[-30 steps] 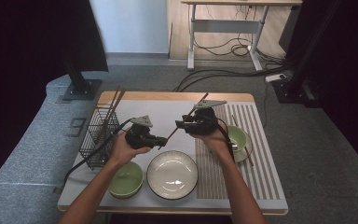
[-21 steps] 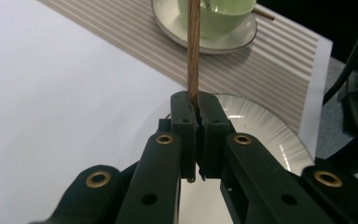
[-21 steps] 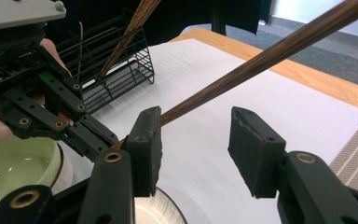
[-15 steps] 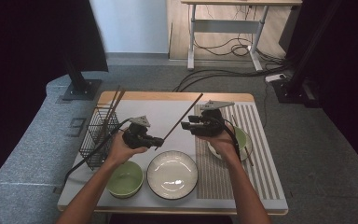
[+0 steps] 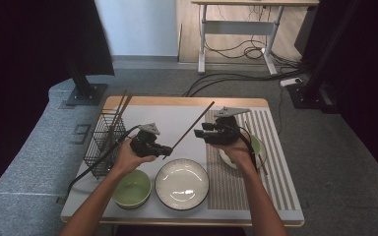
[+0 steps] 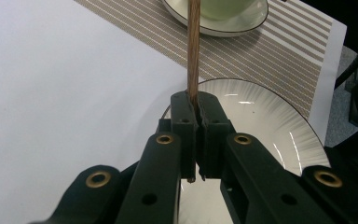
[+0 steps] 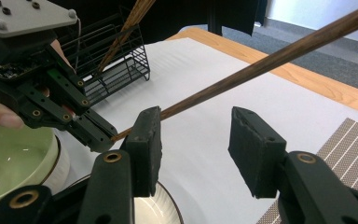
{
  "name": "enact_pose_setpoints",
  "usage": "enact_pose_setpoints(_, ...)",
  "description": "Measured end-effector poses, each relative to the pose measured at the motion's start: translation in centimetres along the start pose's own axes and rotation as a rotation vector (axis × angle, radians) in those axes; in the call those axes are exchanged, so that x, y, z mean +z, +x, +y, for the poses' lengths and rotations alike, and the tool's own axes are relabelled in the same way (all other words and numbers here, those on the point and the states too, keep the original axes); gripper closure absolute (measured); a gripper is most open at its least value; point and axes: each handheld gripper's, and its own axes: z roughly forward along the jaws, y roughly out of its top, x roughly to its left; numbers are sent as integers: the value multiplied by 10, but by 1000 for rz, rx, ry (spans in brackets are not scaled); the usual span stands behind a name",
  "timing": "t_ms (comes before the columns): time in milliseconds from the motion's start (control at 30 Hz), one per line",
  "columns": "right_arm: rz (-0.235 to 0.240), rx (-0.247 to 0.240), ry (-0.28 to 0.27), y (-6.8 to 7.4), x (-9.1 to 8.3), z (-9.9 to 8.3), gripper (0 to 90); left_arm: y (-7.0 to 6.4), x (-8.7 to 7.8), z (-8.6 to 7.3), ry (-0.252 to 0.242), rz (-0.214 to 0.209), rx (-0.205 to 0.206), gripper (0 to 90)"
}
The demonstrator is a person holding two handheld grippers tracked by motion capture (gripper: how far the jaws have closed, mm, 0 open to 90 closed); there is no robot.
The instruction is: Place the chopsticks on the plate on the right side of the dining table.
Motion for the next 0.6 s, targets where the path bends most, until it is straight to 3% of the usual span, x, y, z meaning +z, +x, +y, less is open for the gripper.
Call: enact_pose_setpoints(600, -1, -32, 18, -1, -2, 8, 538, 0, 3, -4, 72, 37, 29, 868)
